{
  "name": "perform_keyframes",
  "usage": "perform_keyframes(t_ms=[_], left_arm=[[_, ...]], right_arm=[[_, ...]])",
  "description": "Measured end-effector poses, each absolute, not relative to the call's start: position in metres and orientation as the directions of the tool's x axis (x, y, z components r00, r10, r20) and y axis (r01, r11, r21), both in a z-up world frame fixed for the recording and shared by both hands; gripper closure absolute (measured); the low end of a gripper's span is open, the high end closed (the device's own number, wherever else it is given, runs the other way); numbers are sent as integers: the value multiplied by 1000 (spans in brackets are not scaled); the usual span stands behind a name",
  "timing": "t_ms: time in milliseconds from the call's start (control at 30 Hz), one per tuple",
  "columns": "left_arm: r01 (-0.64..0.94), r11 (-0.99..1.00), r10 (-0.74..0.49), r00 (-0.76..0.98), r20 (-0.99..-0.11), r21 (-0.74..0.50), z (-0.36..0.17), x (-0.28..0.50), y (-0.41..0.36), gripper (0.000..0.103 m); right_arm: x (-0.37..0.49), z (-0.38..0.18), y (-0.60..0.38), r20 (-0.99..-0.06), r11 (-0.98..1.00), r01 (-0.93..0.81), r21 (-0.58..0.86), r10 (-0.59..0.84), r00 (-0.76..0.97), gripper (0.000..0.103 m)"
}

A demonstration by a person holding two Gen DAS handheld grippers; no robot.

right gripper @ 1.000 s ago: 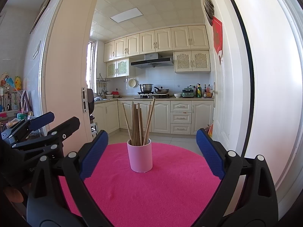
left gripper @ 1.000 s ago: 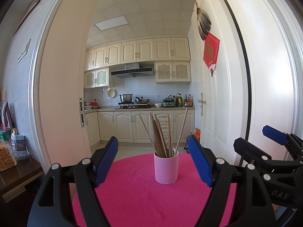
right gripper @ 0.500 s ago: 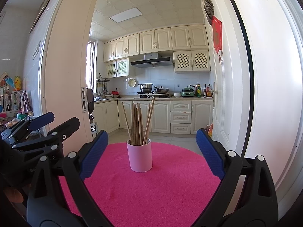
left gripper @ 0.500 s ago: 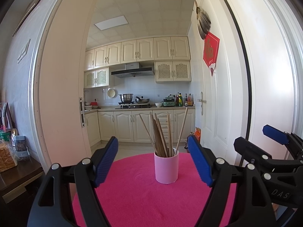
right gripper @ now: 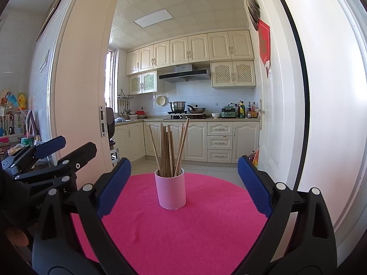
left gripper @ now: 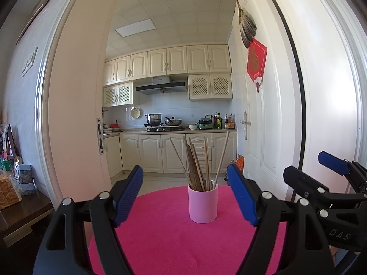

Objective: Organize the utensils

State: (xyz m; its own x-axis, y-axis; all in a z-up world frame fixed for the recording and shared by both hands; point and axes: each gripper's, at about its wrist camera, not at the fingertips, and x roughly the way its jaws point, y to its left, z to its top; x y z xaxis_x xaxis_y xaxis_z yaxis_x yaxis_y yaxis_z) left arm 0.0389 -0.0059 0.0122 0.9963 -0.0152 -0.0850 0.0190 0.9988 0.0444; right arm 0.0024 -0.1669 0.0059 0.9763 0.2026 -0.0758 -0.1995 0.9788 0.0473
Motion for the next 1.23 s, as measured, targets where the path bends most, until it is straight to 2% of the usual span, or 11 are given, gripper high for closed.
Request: perform_keyframes(t_ms=[900,1233], left_arm=[[16,999,-11,995,-101,49,12,44,0,28],[13,999,-7,983,-184,32,0,64,5,28]], right_arm=[[11,4,-162,-92,977,-205,51,209,974,11],[32,-7,-160,-152,976,-211,46,216,965,10]])
